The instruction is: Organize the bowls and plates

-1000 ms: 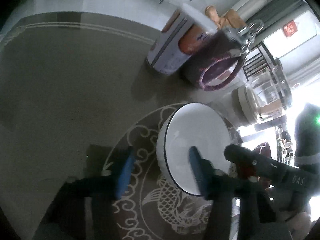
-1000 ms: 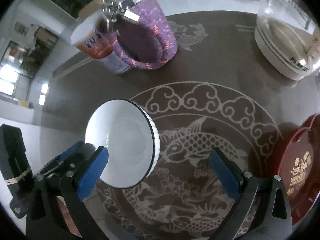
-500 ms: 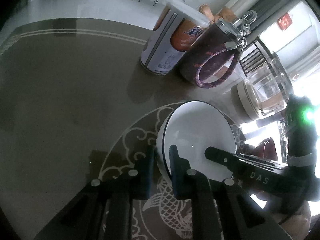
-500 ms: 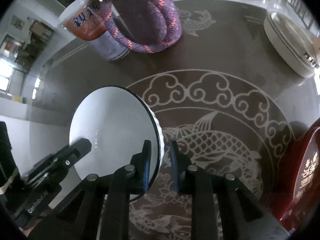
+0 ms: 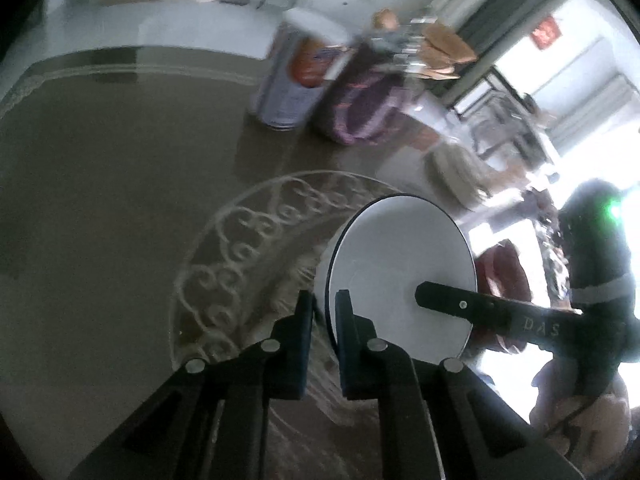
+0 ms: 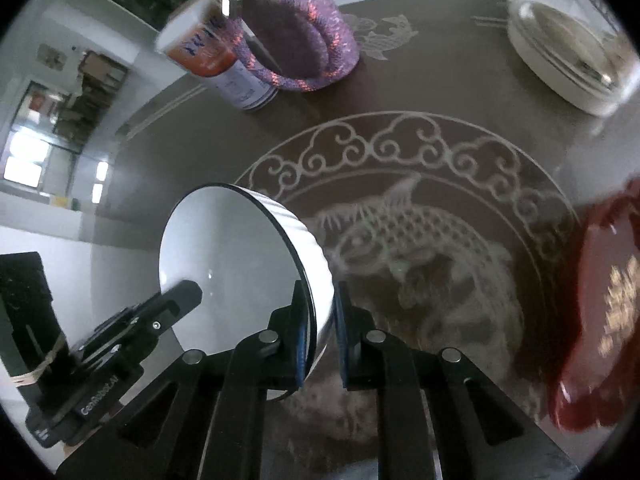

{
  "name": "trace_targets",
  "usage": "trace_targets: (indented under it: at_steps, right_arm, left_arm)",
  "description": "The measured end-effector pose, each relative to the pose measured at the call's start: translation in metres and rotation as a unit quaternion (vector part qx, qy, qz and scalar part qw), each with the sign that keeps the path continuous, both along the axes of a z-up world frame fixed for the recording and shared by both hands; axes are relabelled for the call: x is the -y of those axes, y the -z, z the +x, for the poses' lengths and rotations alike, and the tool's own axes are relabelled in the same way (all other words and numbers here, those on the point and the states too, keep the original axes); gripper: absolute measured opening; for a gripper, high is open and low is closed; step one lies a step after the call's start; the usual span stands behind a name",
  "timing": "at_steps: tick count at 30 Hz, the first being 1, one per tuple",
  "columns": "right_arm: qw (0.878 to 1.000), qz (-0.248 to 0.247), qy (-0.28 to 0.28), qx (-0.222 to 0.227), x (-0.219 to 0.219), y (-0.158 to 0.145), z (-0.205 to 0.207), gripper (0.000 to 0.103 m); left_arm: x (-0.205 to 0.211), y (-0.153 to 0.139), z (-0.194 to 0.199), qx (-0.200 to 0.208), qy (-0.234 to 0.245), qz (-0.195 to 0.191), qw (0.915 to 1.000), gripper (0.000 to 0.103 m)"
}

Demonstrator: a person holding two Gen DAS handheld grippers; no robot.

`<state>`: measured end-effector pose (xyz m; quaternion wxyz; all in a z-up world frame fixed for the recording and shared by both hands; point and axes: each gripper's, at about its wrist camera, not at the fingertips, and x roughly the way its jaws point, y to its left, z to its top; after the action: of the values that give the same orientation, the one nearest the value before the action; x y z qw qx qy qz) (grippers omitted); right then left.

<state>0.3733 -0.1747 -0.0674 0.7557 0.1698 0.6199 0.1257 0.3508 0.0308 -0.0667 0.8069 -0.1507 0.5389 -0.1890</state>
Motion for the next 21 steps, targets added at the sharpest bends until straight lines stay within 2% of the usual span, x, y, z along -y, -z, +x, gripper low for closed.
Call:
trace_targets:
  at_steps: [5,8,14,18,21]
  right_arm:
    - [1.0,0.015,0.01,0.016,0.039,-0.038,-0.059,0.013]
    - [0.999,0.013,0.026,0.019,0.062,-0.056,-0.097,0.013]
    - [0.999,0.007,0.049,-0.008,0.09,-0.044,-0.145,0.013]
    - [0.998,0.002,0.06,-0.011,0.1,-0.027,-0.158,0.013]
    - [0.998,-0.02,0.062,-0.003,0.101,-0.018,-0.158,0.013]
  left_arm:
    - [0.033,-0.042,-0.053,0.029,0.052,-0.012,0.9981,0.011]
    - [0.054,-0.054,-0.079,0.037,0.08,-0.012,0.9961,0.011]
    - [0.087,-0.046,-0.117,0.032,0.113,0.007,0.993,0.011]
    - [0.104,-0.03,-0.126,0.029,0.124,0.037,0.9912,0.011]
    - [0.116,-0.02,-0.132,0.034,0.132,0.063,0.9887,0.011]
